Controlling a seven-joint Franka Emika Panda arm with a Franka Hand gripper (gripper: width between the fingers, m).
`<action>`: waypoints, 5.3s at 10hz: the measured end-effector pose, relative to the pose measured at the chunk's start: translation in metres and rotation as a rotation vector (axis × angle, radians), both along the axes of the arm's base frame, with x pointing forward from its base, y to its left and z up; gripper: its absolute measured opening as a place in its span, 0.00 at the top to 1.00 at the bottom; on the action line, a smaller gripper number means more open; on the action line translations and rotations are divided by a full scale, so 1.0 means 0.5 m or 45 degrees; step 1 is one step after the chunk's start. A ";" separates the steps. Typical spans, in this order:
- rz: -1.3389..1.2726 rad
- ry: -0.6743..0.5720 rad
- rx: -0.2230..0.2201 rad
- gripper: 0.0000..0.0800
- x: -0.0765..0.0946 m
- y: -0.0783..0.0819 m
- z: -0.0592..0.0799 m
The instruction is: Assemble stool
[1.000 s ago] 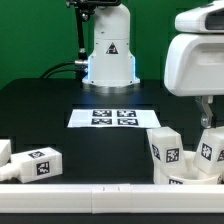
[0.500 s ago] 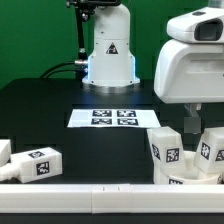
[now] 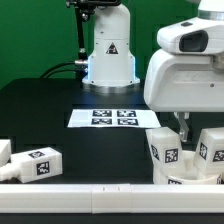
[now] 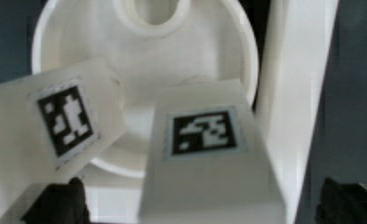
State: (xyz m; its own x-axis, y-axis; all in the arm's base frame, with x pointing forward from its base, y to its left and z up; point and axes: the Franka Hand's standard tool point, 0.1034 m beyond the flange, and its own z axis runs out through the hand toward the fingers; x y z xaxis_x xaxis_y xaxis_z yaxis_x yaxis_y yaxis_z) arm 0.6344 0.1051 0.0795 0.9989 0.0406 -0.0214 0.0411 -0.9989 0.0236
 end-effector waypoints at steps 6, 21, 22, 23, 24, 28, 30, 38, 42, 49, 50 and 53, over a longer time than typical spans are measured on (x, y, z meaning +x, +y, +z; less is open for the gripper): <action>-0.293 -0.006 -0.005 0.58 -0.001 -0.002 0.000; -2.750 -0.003 0.277 0.58 0.017 0.006 -0.006; -2.765 -0.011 0.287 0.58 0.017 0.008 -0.006; -2.726 -0.014 0.287 0.58 0.016 0.008 -0.006; -2.705 -0.017 0.286 0.48 0.016 0.008 -0.006; -2.380 0.013 0.270 0.20 0.003 0.005 0.021; -2.058 0.014 0.276 0.19 0.005 0.010 0.044; -0.812 -0.127 0.189 0.19 0.003 0.020 0.056; -0.430 -0.149 0.144 0.19 0.005 0.004 0.056; 0.455 -0.136 0.028 0.19 -0.001 -0.005 0.046; 0.560 -0.133 0.005 0.19 0.002 -0.015 0.035; 0.751 -0.135 -0.043 0.19 0.008 -0.035 0.022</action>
Offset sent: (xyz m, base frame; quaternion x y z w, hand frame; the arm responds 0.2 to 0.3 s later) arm 0.0000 0.0000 0.0000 0.0000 0.0000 0.0000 1.0000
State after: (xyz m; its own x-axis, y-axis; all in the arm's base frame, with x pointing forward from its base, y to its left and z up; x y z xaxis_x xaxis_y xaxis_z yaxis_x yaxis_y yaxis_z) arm 0.6385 0.0876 0.0903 0.8047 0.5900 0.0661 0.5841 -0.8068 0.0893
